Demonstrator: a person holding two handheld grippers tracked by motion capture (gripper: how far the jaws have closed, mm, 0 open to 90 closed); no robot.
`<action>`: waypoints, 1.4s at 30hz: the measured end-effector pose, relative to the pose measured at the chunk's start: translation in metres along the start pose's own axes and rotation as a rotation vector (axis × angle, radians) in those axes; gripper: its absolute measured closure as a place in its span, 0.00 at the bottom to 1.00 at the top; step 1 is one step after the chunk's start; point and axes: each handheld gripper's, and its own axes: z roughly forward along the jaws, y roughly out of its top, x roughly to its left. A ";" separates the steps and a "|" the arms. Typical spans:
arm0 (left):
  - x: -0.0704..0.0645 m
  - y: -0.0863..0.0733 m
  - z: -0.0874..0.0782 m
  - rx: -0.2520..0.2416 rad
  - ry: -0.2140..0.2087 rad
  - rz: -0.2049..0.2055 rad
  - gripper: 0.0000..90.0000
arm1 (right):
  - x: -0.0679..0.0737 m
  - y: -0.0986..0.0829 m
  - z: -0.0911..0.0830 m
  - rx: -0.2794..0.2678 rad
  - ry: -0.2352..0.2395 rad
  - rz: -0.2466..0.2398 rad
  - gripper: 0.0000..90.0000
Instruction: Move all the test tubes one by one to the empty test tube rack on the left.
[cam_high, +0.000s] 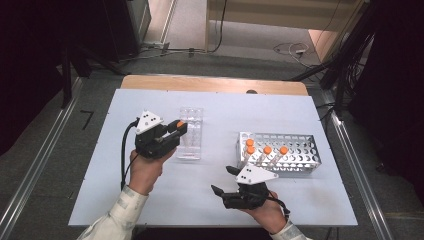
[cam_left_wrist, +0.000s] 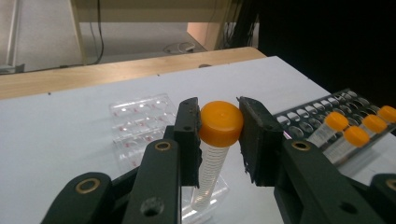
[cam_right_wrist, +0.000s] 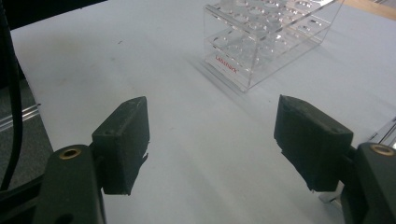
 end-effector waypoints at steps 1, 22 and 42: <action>0.001 0.002 0.001 -0.001 0.005 -0.001 0.77 | 0.000 0.000 -0.001 0.002 -0.001 0.005 0.28; 0.017 -0.005 0.035 0.041 0.114 0.017 0.77 | -0.004 -0.003 -0.002 0.000 -0.004 0.014 0.28; 0.021 -0.041 0.052 0.099 0.131 -0.001 0.72 | -0.002 -0.005 0.001 0.010 -0.004 0.013 0.28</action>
